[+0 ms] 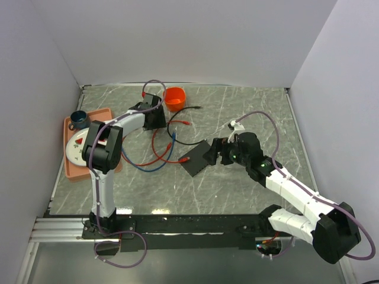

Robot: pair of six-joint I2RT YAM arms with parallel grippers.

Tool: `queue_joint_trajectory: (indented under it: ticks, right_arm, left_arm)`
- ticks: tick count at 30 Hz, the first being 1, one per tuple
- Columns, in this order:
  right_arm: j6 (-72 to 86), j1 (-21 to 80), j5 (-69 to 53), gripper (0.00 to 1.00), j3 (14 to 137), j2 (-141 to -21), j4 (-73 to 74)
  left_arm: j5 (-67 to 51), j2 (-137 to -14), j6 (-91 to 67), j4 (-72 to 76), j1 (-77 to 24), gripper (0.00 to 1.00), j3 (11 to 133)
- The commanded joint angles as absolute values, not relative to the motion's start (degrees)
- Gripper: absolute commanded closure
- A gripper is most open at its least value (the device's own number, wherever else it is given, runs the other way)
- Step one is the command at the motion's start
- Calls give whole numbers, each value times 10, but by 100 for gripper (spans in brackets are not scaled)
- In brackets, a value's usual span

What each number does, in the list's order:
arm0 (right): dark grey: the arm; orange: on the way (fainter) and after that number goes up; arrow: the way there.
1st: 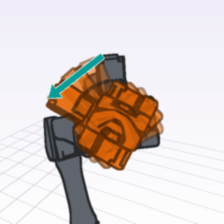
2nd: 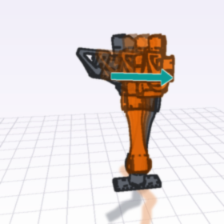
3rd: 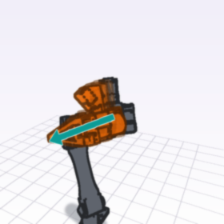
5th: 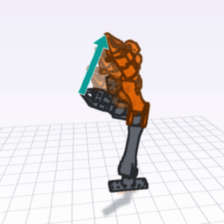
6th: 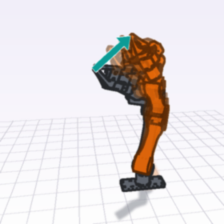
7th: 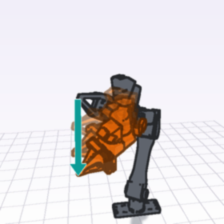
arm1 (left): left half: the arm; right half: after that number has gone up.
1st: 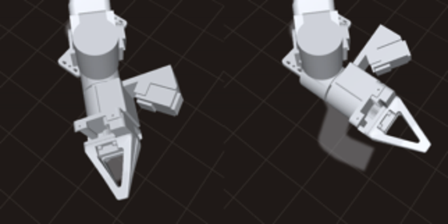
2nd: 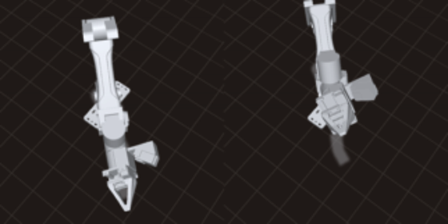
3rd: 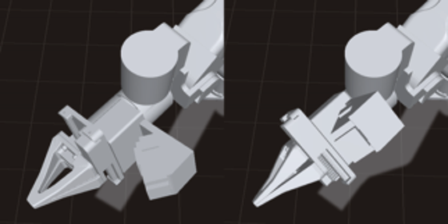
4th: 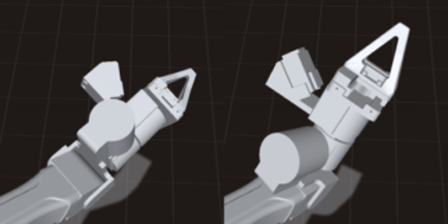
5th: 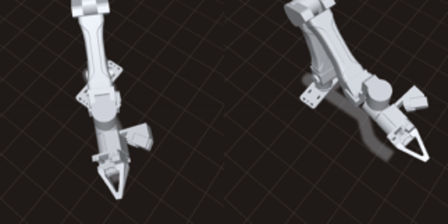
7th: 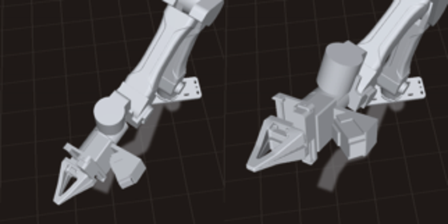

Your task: Insert the plug into the switch port

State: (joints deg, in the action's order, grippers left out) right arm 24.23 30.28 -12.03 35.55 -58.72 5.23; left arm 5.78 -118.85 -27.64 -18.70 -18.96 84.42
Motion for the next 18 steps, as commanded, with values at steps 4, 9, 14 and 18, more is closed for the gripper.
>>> queue_joint_trajectory:
  ticks: [4, 9, 14, 18]
  right_arm:
    - [257, 308, -128, 0, 393, -588, 43]
    - [266, 308, -148, 0, 396, -593, 32]
    - [279, 308, -171, 0, 396, -602, 11]
    - [304, 309, -201, 0, 391, -612, -24]
  left_arm:
    - [105, -1202, -277, -215, -210, 47, 835]
    - [135, -1220, -279, -242, -229, 79, 837]
    - [151, -1217, -281, -245, -243, 99, 829]
    - [139, -1152, -285, -209, -247, 99, 791]
